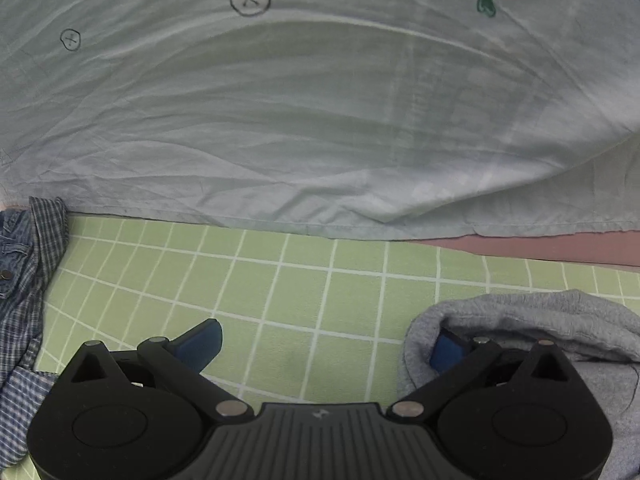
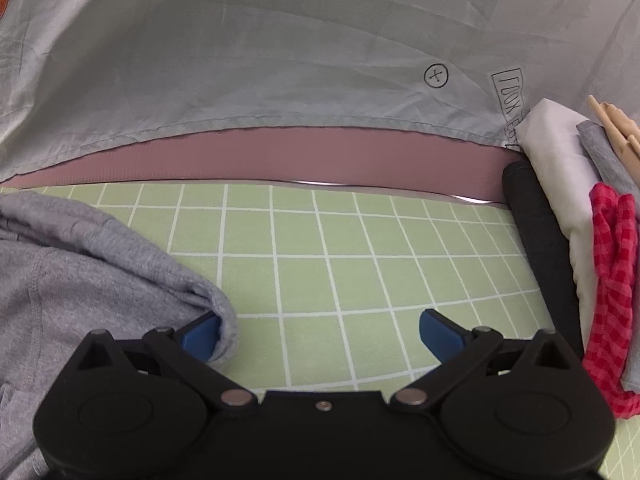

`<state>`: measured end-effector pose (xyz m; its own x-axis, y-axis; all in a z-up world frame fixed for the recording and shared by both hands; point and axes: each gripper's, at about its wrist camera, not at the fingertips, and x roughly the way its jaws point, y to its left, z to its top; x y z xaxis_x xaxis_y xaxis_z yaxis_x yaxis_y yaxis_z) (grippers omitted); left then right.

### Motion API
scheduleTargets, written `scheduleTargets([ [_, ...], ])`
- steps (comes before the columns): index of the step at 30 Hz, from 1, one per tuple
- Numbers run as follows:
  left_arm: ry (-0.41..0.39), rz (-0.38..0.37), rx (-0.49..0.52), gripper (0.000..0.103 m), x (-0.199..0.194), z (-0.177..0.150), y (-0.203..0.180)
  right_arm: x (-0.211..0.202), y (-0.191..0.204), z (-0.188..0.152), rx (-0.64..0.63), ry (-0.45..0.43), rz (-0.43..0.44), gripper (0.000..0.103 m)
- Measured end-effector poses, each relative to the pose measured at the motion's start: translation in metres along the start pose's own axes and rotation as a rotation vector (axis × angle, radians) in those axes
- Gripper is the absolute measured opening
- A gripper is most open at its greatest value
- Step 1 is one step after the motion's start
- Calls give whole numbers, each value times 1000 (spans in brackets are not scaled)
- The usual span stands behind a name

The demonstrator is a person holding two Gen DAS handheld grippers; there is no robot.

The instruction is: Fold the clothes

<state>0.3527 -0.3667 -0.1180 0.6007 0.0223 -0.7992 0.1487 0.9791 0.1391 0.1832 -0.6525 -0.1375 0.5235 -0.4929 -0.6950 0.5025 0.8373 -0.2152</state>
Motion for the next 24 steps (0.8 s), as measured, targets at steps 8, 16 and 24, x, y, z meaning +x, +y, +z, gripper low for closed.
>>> scheduleTargets([
  [8, -197, 1, -66, 102, -100, -21, 24, -73, -19, -10, 18, -163, -57, 103],
  [16, -250, -4, -64, 102, -163, -87, 57, -146, -27, -67, -4, -209, -72, 103],
  [24, -102, 25, -86, 102, -176, -164, 78, -204, -30, -123, -36, -208, -57, 103],
])
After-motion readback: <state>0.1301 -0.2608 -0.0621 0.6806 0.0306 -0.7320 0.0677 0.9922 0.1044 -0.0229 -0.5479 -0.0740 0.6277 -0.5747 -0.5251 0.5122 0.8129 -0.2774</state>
